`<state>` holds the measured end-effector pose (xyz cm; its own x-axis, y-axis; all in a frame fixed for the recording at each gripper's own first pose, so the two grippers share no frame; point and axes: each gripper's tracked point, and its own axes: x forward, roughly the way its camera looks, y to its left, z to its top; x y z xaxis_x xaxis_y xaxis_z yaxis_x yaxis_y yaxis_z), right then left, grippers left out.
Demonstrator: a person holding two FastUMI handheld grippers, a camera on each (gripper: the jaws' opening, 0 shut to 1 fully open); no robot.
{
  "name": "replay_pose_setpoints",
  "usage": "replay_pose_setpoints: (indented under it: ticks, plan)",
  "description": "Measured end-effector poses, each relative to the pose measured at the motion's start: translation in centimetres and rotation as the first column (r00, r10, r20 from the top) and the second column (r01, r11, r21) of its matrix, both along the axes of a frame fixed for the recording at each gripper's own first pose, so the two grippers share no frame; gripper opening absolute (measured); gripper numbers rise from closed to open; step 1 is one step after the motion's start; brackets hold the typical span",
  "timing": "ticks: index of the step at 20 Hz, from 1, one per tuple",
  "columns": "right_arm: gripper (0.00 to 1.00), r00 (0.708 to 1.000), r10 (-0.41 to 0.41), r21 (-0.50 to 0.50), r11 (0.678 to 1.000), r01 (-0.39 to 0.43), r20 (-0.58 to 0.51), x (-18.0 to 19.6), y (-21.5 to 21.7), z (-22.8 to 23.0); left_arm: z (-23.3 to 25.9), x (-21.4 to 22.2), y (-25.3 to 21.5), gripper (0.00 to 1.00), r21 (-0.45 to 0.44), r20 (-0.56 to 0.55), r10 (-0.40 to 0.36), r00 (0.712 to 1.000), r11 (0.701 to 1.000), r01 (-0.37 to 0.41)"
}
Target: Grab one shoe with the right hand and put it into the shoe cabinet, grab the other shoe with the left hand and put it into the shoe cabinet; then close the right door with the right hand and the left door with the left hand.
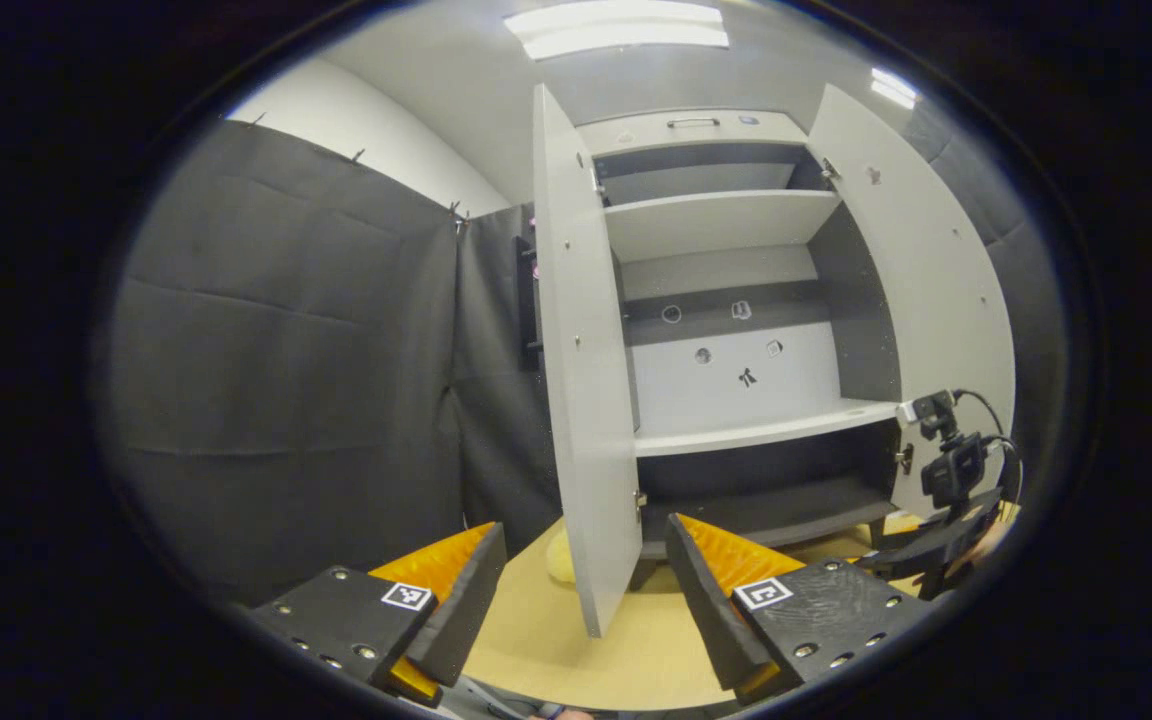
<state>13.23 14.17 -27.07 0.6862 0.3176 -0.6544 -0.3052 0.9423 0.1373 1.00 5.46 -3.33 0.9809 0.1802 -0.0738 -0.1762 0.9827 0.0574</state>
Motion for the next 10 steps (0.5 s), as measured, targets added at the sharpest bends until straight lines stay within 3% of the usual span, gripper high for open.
replay_pose_setpoints:
  ticks: [1, 2, 4, 5, 6, 7, 9, 10]
  plan:
    - [1.00, 0.999, 0.002, -0.001, 1.000, -0.002, -0.032, -0.1, 0.2, -1.1, -0.2, 0.0, 0.0, 0.87, 0.000, -0.005, 0.003, 1.000, 1.000, -0.003]
    - [1.00, 0.998, 0.002, -0.003, 1.000, -0.003, -0.060, -0.1, 0.3, -2.0, -0.2, 0.0, 0.1, 0.93, 0.001, -0.009, 0.005, 1.000, 1.000, -0.005]
    - [0.94, 0.995, 0.003, -0.006, 1.000, -0.004, -0.101, 0.0, 0.5, -3.5, -0.4, 0.1, 0.1, 0.93, 0.005, -0.014, 0.009, 1.000, 1.000, -0.009]
    - [0.99, 0.993, 0.005, -0.007, 1.000, -0.006, -0.119, -0.1, 0.6, -4.2, -0.5, 0.0, 0.1, 0.93, 0.008, -0.017, 0.011, 1.000, 1.000, -0.011]
    - [0.99, 0.991, 0.008, -0.010, 1.000, -0.009, -0.135, 0.1, 0.7, -4.8, -0.5, 0.0, 0.2, 0.99, 0.008, -0.020, 0.012, 1.000, 1.000, -0.012]
    - [0.99, 0.988, 0.012, -0.017, 1.000, -0.015, -0.153, 0.0, 0.8, -5.6, -0.6, 0.0, 0.2, 0.93, 0.008, -0.023, 0.013, 1.000, 1.000, -0.013]
    - [0.99, 0.981, 0.018, -0.024, 0.999, -0.023, -0.191, -0.1, 1.2, -6.8, -0.8, 0.0, 0.2, 0.93, 0.007, -0.028, 0.013, 1.000, 1.000, -0.013]
    - [0.94, 0.978, 0.018, -0.027, 0.999, -0.024, -0.209, 0.0, 1.3, -7.3, -0.9, 0.0, 0.2, 0.99, 0.009, -0.031, 0.012, 0.999, 1.000, -0.012]
